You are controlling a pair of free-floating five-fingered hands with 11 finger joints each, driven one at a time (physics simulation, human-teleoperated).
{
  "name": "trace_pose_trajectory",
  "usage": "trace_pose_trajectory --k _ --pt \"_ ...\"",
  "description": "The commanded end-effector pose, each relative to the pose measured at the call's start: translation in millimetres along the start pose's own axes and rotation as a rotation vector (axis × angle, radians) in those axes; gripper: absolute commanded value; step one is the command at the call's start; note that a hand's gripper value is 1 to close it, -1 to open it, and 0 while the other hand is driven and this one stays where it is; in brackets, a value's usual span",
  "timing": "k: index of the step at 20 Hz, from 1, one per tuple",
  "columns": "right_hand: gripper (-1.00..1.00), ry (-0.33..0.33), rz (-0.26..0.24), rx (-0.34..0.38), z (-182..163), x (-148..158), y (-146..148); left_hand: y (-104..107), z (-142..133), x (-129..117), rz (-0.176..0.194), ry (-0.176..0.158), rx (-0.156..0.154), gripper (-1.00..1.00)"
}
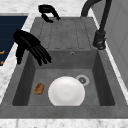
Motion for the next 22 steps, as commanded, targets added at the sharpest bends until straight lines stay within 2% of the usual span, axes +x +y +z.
trace_pose_trajectory --k 1,3,7,14,22 --pt "-1.00 -0.024 -0.007 -0.050 -2 -3 3 0 0 0 0.000 0.000 0.000 0.00" --pt "-1.00 -0.032 -0.009 -0.059 -4 -2 7 0 0 0 0.000 0.000 0.000 0.00" --pt "-1.00 -0.089 -0.033 -0.126 -5 -14 25 0 0 0 0.000 0.000 0.000 0.00" --pt "-1.00 -0.095 -0.076 -0.183 9 -53 61 0 0 0 0.000 0.000 0.000 0.00" --pt "-1.00 -0.108 -0.111 -0.163 10 -99 97 0 0 0 0.000 0.000 0.000 0.00"
